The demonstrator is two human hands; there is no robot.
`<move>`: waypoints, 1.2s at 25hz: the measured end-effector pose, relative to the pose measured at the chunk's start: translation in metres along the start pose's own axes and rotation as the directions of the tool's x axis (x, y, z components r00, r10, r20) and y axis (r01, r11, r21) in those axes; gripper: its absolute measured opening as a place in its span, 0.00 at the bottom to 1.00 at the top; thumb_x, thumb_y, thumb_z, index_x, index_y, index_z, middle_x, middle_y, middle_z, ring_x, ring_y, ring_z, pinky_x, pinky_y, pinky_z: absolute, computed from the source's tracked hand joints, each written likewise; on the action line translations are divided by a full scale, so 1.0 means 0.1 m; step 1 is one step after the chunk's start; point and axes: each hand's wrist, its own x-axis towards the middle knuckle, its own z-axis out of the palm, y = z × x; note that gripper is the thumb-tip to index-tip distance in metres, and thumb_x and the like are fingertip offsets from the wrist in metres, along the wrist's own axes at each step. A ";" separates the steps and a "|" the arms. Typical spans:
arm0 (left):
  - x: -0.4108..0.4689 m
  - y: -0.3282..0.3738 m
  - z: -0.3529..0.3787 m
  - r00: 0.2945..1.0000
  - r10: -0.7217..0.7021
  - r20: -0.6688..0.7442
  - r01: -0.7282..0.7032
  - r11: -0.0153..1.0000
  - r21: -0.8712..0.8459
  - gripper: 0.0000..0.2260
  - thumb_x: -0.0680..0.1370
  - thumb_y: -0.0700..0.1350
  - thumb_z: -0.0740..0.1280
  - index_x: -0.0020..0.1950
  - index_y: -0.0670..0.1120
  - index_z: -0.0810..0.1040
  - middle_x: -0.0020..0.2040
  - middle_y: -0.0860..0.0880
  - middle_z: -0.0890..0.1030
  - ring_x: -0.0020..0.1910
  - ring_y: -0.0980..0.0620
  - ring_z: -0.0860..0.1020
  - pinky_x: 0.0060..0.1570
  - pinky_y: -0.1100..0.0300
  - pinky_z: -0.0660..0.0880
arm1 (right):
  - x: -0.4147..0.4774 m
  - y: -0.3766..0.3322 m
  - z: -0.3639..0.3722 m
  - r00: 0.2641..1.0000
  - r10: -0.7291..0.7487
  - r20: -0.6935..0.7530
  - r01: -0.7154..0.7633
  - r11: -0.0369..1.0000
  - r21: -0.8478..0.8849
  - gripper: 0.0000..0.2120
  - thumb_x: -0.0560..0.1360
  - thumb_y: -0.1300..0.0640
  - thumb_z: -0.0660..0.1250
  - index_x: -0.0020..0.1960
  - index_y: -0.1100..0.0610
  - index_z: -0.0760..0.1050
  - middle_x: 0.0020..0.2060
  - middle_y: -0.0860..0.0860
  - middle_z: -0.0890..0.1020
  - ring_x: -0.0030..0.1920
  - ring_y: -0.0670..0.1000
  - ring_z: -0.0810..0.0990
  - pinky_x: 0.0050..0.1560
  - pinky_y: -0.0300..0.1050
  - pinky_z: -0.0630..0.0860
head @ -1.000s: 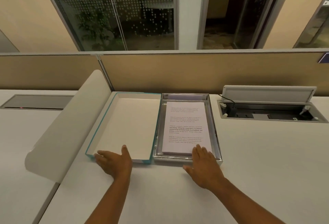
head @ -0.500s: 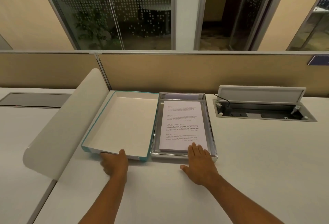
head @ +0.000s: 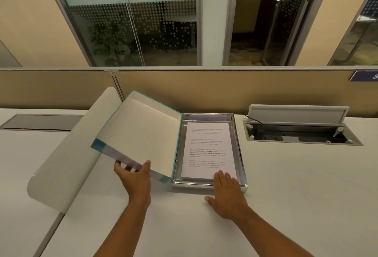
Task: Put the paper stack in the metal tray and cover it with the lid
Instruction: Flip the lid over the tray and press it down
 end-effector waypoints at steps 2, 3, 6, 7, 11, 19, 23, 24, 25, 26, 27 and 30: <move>-0.07 0.08 0.09 0.995 0.070 0.065 -0.074 0.995 0.061 0.43 0.76 0.37 0.78 0.81 0.61 0.57 0.73 0.43 0.74 0.63 0.39 0.82 0.62 0.42 0.82 | 0.01 0.01 -0.01 1.000 -0.006 0.002 0.006 1.000 0.007 0.45 0.81 0.31 0.53 0.85 0.57 0.41 0.85 0.57 0.44 0.85 0.62 0.43 0.82 0.59 0.42; -0.11 0.11 0.14 0.989 0.105 0.101 -0.115 0.989 0.097 0.43 0.77 0.37 0.77 0.81 0.61 0.56 0.75 0.42 0.74 0.64 0.40 0.81 0.62 0.44 0.82 | 0.01 0.01 -0.02 1.000 -0.008 0.007 0.008 1.000 0.008 0.45 0.81 0.32 0.53 0.85 0.57 0.41 0.85 0.57 0.44 0.85 0.61 0.43 0.82 0.59 0.42; -0.22 0.18 0.27 0.964 0.189 0.187 -0.230 0.946 0.228 0.40 0.78 0.39 0.76 0.81 0.59 0.58 0.79 0.45 0.72 0.71 0.41 0.78 0.66 0.38 0.80 | 0.01 0.03 -0.05 0.999 -0.014 0.032 0.013 1.000 0.019 0.46 0.81 0.31 0.52 0.85 0.58 0.41 0.85 0.57 0.44 0.85 0.61 0.43 0.82 0.58 0.42; -0.27 0.18 0.30 0.950 0.226 0.217 -0.283 0.917 0.280 0.38 0.78 0.39 0.76 0.81 0.57 0.60 0.79 0.46 0.72 0.72 0.41 0.77 0.67 0.38 0.79 | 0.02 0.04 -0.08 0.999 -0.014 0.036 0.012 0.999 0.047 0.46 0.81 0.31 0.52 0.85 0.58 0.41 0.85 0.57 0.45 0.85 0.61 0.44 0.83 0.58 0.42; -0.49 0.20 0.45 0.858 0.328 0.396 -0.468 0.817 0.336 0.32 0.77 0.43 0.77 0.74 0.65 0.67 0.68 0.66 0.76 0.67 0.60 0.77 0.58 0.58 0.82 | 0.00 0.03 -0.28 0.999 0.029 -0.024 -0.020 0.953 0.303 0.45 0.80 0.31 0.55 0.85 0.58 0.46 0.85 0.55 0.54 0.83 0.59 0.55 0.83 0.57 0.54; -0.75 0.05 0.78 0.632 0.405 0.661 -0.766 0.457 0.453 0.31 0.77 0.47 0.77 0.78 0.50 0.70 0.69 0.47 0.79 0.66 0.46 0.78 0.62 0.48 0.83 | -0.20 0.08 -0.89 0.868 0.458 -0.193 0.107 0.206 0.973 0.18 0.83 0.35 0.49 0.60 0.41 0.73 0.65 0.52 0.81 0.57 0.51 0.83 0.51 0.43 0.83; -0.82 -0.15 0.84 0.510 0.372 0.776 -0.859 0.178 0.479 0.33 0.74 0.43 0.79 0.77 0.48 0.73 0.72 0.47 0.80 0.68 0.42 0.80 0.64 0.37 0.81 | -0.24 0.19 -1.09 0.824 0.544 -0.157 0.118 0.105 0.987 0.23 0.81 0.31 0.47 0.64 0.44 0.69 0.58 0.49 0.82 0.54 0.53 0.84 0.47 0.43 0.82; -0.82 -0.21 0.84 0.495 0.330 0.804 -0.865 0.105 0.490 0.34 0.73 0.42 0.80 0.78 0.50 0.73 0.73 0.48 0.80 0.70 0.41 0.79 0.63 0.34 0.79 | -0.24 0.21 -1.10 0.827 0.539 -0.163 0.117 0.119 0.986 0.27 0.78 0.29 0.49 0.65 0.45 0.71 0.56 0.49 0.82 0.53 0.53 0.85 0.42 0.40 0.83; -0.83 -0.26 0.84 0.482 0.283 0.829 -0.869 0.032 0.494 0.35 0.73 0.41 0.80 0.78 0.51 0.72 0.74 0.49 0.79 0.70 0.40 0.79 0.63 0.32 0.79 | -0.24 0.24 -1.11 0.826 0.540 -0.162 0.105 0.134 0.985 0.30 0.76 0.28 0.52 0.65 0.47 0.72 0.55 0.50 0.82 0.52 0.54 0.85 0.38 0.39 0.84; -0.84 -0.32 0.84 0.469 0.247 0.848 -0.872 -0.027 0.489 0.37 0.72 0.41 0.81 0.78 0.51 0.72 0.74 0.49 0.79 0.70 0.39 0.79 0.62 0.31 0.79 | -0.24 0.26 -1.10 0.826 0.544 -0.149 0.080 0.148 0.986 0.31 0.74 0.28 0.54 0.65 0.49 0.72 0.53 0.51 0.82 0.50 0.54 0.85 0.35 0.38 0.84; -0.84 -0.36 0.84 0.462 0.221 0.859 -0.872 -0.062 0.485 0.38 0.71 0.41 0.82 0.79 0.52 0.72 0.74 0.50 0.79 0.69 0.39 0.79 0.62 0.30 0.79 | -0.23 0.30 -1.07 0.825 0.550 -0.125 0.039 0.165 0.985 0.30 0.74 0.28 0.57 0.64 0.49 0.72 0.52 0.51 0.82 0.48 0.54 0.84 0.33 0.37 0.83; -0.81 -0.43 0.83 0.457 0.178 0.872 -0.875 -0.089 0.476 0.39 0.70 0.41 0.82 0.79 0.53 0.71 0.75 0.50 0.78 0.70 0.39 0.79 0.64 0.28 0.77 | -0.18 0.42 -0.93 0.823 0.566 -0.040 -0.124 0.249 0.961 0.24 0.80 0.34 0.61 0.66 0.50 0.71 0.55 0.52 0.81 0.48 0.55 0.84 0.34 0.39 0.84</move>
